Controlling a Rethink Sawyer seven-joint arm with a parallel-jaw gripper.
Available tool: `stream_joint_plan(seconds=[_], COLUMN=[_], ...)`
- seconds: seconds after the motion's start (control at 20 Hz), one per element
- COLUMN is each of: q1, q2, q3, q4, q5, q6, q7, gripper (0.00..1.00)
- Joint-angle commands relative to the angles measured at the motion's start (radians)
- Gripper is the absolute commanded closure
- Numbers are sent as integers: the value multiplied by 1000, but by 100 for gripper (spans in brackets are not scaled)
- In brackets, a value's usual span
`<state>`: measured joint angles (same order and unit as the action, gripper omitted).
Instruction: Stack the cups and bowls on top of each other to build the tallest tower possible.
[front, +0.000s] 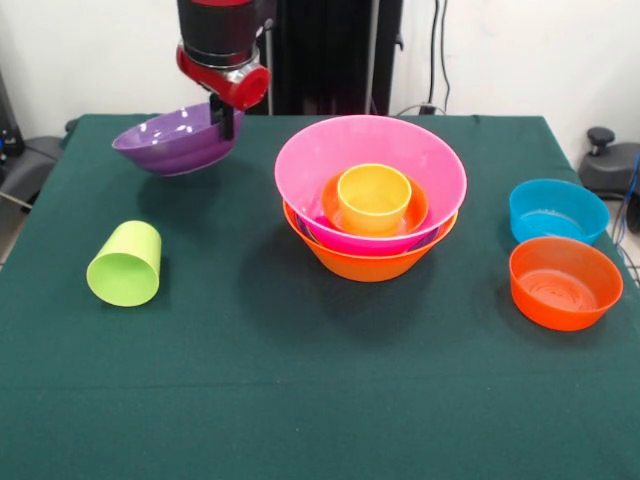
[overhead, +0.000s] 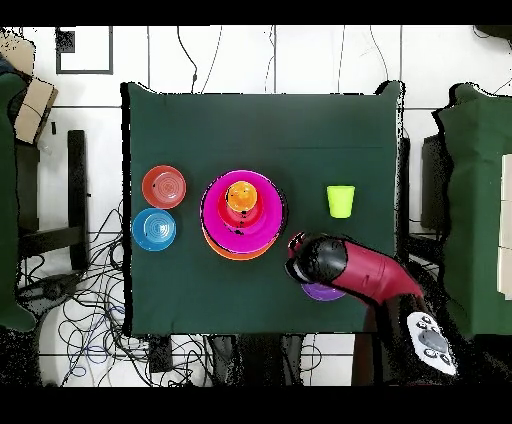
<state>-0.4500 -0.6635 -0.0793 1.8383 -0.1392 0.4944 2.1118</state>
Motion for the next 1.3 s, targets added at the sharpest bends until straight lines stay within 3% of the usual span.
stream_joint_plan(seconds=[0.05, 0.35, 0.95, 1.15, 1.3], q1=[40, 54, 80, 111, 150], q2=[-16, -49, -74, -81, -77], q3=[91, 94, 95, 96, 82], q4=[-181, -258, -309, -325, -342], q5=[42, 63, 74, 46, 63], q6=[324, 528, 603, 515, 543], q7=[4, 22, 49, 35, 100], gripper=[100, 100, 100, 100, 100])
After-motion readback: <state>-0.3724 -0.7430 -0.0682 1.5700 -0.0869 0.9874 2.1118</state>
